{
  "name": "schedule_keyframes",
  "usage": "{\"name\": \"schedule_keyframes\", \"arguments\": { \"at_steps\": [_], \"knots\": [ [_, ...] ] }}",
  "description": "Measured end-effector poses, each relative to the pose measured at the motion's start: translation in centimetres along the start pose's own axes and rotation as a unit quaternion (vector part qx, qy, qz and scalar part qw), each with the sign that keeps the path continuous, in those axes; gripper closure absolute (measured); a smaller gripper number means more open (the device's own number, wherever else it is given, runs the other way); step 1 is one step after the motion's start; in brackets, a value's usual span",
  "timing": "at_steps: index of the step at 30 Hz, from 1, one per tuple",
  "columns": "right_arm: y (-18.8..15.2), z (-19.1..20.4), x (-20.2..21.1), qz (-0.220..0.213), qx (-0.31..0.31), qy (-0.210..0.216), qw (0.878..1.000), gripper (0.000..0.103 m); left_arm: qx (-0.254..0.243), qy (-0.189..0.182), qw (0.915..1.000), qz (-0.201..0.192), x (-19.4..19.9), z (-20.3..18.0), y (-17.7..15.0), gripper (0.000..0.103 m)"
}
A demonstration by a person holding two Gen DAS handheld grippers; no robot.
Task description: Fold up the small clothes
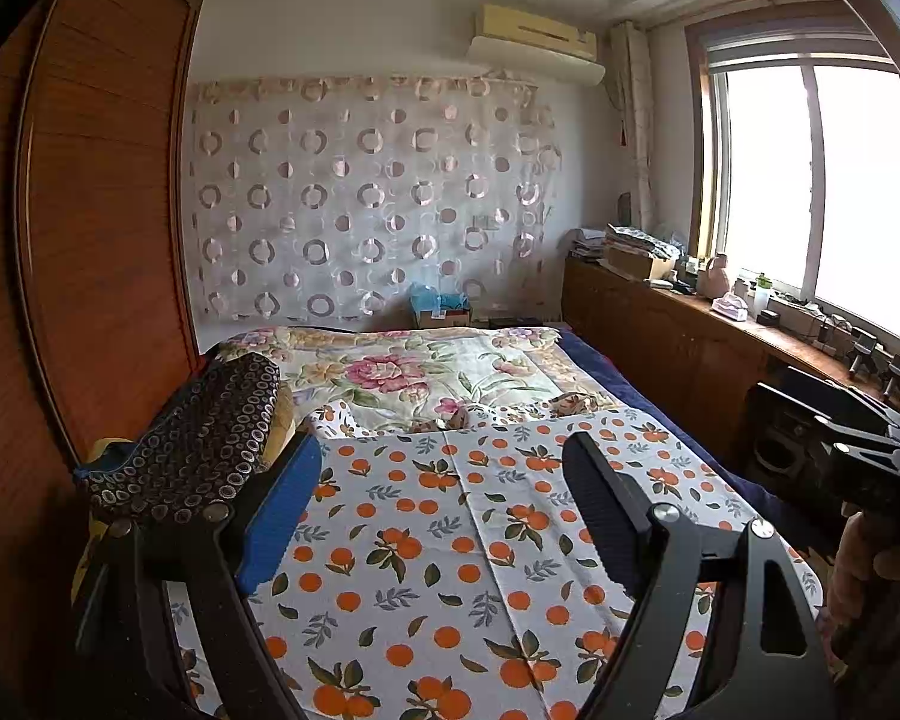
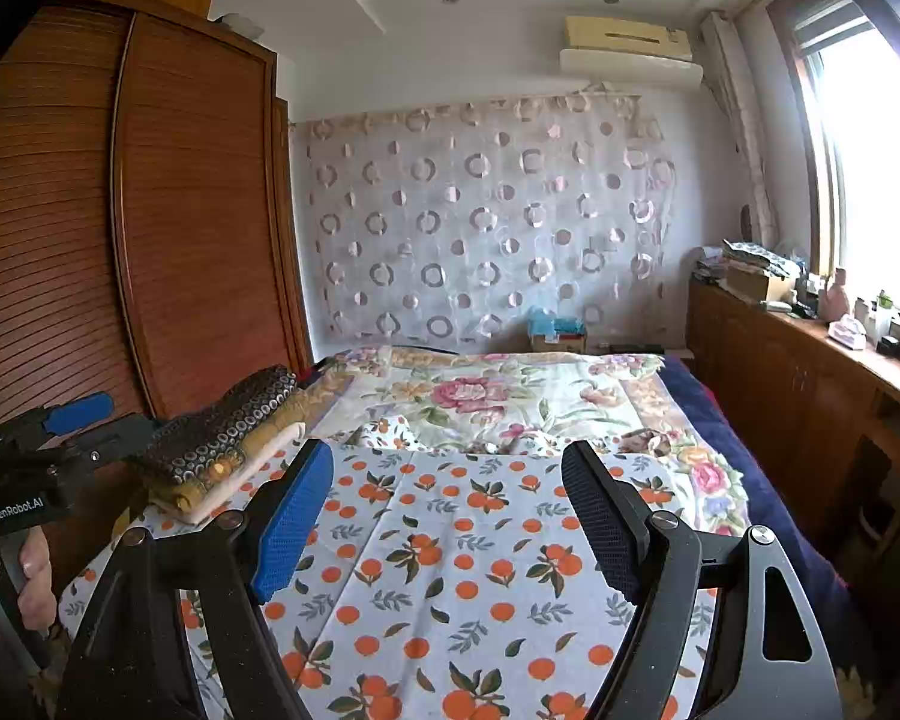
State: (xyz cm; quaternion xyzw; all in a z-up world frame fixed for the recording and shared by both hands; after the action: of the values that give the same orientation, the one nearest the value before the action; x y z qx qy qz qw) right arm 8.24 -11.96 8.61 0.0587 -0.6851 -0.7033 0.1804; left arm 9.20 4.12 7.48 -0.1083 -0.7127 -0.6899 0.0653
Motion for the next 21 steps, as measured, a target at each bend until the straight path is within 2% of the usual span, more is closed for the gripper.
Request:
{"name": "schedule_keyframes", "arguments": {
  "at_steps": [21],
  "knots": [
    [0.05, -0.41, -0.05, -0.001, -0.001, 0.001, 1.0, 0.023, -0.001, 0.001, 1.0, -0.003, 0.06, -0.24, 0.02, 0.02]
  ]
}}
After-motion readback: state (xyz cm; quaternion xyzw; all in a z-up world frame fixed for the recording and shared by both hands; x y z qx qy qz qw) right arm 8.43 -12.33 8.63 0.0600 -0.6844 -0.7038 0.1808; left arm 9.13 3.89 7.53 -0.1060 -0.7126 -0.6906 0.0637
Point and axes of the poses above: each gripper's, at about its wrist camera, not at the fingertips, and x roughly against the way its jaws point, z to its left, y to its top, the point moved 3 cm from there along -x, roughly the way its jaws point, and after that the axes turned 9 degrees about -z, right-handed, at the moved point
